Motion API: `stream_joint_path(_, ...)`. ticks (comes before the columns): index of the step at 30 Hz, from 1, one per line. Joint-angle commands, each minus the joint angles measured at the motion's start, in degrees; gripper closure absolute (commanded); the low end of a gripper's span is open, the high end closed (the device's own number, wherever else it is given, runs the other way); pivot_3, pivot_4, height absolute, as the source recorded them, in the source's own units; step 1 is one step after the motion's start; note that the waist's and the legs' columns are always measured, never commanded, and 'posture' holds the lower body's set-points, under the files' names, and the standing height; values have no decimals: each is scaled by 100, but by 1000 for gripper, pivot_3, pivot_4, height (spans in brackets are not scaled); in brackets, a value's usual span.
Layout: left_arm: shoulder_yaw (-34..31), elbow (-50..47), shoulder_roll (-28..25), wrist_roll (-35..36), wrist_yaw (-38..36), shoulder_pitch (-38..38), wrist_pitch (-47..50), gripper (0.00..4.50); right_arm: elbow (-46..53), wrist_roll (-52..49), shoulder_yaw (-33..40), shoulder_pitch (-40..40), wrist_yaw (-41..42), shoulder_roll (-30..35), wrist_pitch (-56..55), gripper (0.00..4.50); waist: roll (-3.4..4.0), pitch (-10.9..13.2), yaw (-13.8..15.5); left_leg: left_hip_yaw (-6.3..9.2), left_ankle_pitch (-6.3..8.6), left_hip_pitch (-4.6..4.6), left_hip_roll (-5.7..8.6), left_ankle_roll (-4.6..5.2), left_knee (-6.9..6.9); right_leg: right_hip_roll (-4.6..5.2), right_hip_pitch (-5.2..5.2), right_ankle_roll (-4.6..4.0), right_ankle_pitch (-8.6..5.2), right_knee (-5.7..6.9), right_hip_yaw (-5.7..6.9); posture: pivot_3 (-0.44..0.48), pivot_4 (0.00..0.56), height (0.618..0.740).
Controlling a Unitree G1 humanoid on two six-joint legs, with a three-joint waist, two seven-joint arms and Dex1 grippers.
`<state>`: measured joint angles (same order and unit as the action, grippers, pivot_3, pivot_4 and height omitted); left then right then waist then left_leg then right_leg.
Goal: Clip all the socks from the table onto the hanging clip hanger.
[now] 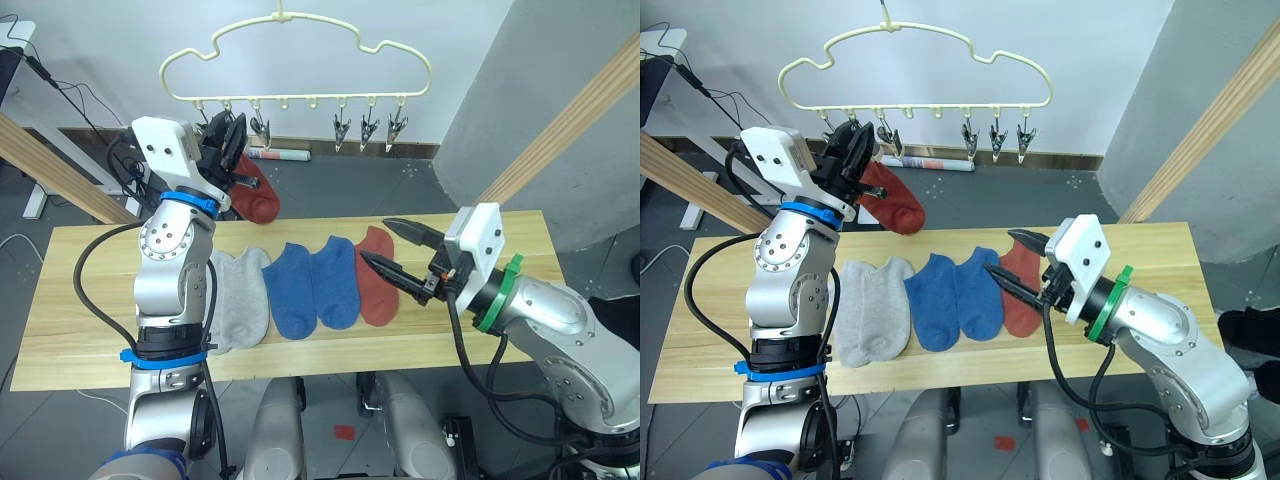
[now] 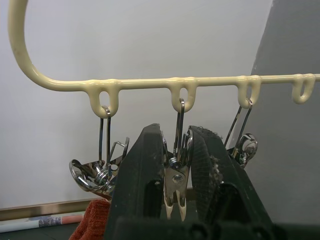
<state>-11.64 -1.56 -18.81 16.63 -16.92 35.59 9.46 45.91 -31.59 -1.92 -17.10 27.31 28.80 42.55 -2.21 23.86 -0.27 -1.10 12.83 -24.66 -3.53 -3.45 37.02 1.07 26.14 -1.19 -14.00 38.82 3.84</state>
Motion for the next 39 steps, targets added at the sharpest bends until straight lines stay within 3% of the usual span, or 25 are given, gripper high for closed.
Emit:
stream_joint_path(1,-54,-182,-43,-5,-13,-7,-166,3951,184,-26,-4,59,24,33,-150,1652,0,0,0,0,-1,0,0,-2,0,0,0,0,0,0,0,-73,425,740)
stream_joint_path(18,0,-347,-147,144,-257,-189,-56,3960,4,290,-129,140,-2,40,-299,1652,0,0,5,0,-2,0,0,-4,0,0,0,0,0,2,0,-60,423,740)
stream_joint_path(22,-9,-430,-95,141,-121,-295,166,2652,38,272,-125,147,-2,35,-280,1652,0,0,5,0,-2,0,-1,-4,1,1,0,0,0,1,0,-60,423,740)
stream_joint_path(26,-5,-509,-119,92,-50,-320,210,1650,84,196,-99,114,34,24,-284,1652,0,0,6,2,-2,0,-1,-4,0,0,0,0,0,2,1,-60,423,740)
stream_joint_path(39,-8,-846,-100,112,263,-135,759,1650,35,48,9,48,134,133,-295,1652,0,0,8,2,-2,0,-1,-4,1,0,0,0,0,3,1,-59,426,740)
